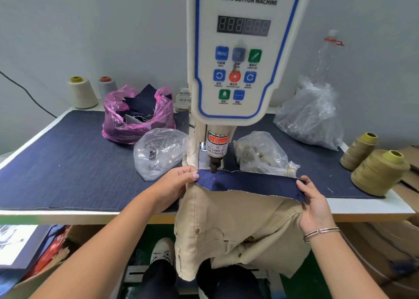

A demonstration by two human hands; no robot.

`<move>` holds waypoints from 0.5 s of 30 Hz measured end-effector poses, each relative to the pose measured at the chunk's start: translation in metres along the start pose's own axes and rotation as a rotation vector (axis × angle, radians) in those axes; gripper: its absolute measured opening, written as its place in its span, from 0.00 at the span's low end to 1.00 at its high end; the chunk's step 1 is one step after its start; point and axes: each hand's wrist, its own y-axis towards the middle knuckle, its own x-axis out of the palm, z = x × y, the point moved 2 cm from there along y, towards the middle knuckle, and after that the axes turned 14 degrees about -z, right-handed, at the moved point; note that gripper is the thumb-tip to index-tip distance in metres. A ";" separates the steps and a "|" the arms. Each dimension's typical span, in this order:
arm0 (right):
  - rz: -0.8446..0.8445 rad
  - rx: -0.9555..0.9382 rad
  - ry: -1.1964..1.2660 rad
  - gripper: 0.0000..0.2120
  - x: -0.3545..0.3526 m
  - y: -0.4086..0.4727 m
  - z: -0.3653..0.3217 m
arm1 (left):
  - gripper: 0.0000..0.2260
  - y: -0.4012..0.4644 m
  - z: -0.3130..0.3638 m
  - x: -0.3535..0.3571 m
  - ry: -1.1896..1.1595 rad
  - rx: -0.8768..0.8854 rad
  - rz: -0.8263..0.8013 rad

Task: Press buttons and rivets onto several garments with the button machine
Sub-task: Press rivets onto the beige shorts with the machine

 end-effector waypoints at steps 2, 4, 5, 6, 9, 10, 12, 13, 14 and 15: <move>0.005 0.002 0.005 0.11 -0.001 0.000 0.000 | 0.20 0.000 0.000 0.000 0.002 0.007 -0.006; 0.003 0.004 0.011 0.11 0.000 0.000 0.000 | 0.19 0.000 0.000 0.000 0.004 0.008 -0.008; 0.004 0.004 0.014 0.11 -0.001 0.000 0.000 | 0.18 -0.001 0.000 0.000 0.003 0.009 -0.006; 0.005 0.002 0.020 0.11 -0.001 0.000 0.000 | 0.16 -0.001 0.000 0.000 -0.001 0.010 -0.004; 0.006 0.000 0.039 0.11 -0.003 0.001 0.001 | 0.15 -0.001 -0.001 0.000 -0.007 0.014 -0.002; 0.004 0.001 0.041 0.11 -0.003 0.001 0.001 | 0.15 -0.001 -0.001 0.000 -0.009 0.014 -0.006; 0.002 0.001 0.044 0.11 -0.003 0.000 0.001 | 0.14 -0.001 -0.001 0.000 -0.010 0.013 -0.012; 0.004 -0.001 0.044 0.11 -0.003 0.000 0.001 | 0.14 -0.001 -0.001 0.000 -0.007 0.010 -0.013; 0.007 -0.003 0.043 0.11 -0.003 0.000 0.001 | 0.14 -0.001 -0.001 -0.001 -0.003 0.009 -0.016; 0.009 -0.005 0.041 0.11 -0.003 -0.001 0.001 | 0.13 -0.001 -0.001 -0.001 -0.001 0.008 -0.019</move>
